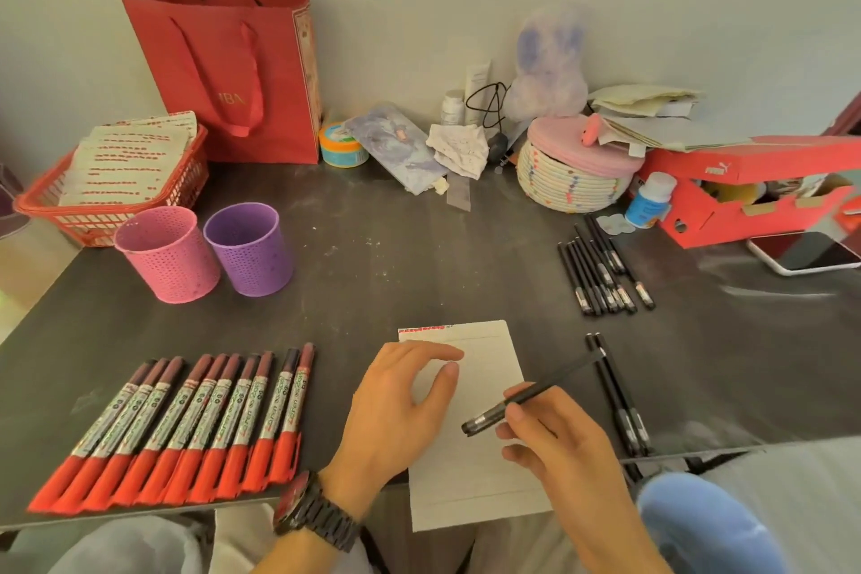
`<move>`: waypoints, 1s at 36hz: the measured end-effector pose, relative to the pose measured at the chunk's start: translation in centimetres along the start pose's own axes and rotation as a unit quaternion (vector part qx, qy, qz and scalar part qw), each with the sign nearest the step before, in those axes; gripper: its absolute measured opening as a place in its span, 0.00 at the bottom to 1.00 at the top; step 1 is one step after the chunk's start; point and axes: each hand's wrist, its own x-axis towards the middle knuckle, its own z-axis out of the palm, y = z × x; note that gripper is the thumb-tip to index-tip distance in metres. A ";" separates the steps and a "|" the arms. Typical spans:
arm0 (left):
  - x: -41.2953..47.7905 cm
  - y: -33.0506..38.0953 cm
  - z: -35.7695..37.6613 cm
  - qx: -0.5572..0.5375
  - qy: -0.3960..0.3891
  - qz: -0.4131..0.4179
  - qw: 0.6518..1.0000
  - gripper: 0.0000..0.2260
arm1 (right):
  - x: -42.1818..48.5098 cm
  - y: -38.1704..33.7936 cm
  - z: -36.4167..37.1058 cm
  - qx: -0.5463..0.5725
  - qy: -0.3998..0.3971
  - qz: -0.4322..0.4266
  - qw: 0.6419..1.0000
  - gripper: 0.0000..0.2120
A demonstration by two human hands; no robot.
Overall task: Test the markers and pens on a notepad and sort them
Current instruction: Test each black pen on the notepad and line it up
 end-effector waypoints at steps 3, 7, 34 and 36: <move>-1.9 1.7 -0.2 -0.059 -0.058 0.008 0.997 0.12 | -0.7 0.1 -0.1 0.002 -0.003 -0.003 1.000 0.15; -3.4 2.6 0.0 -0.070 -0.146 0.008 0.987 0.12 | -1.3 0.2 0.2 0.001 -0.023 -0.003 1.000 0.10; -1.9 0.4 -0.4 0.102 -0.051 0.007 0.993 0.22 | 1.4 -2.2 -1.1 0.019 0.062 -0.124 0.990 0.09; -0.7 -0.4 -0.6 0.135 -0.020 0.011 0.991 0.20 | 2.7 -2.7 -1.4 0.035 0.069 -0.116 0.990 0.10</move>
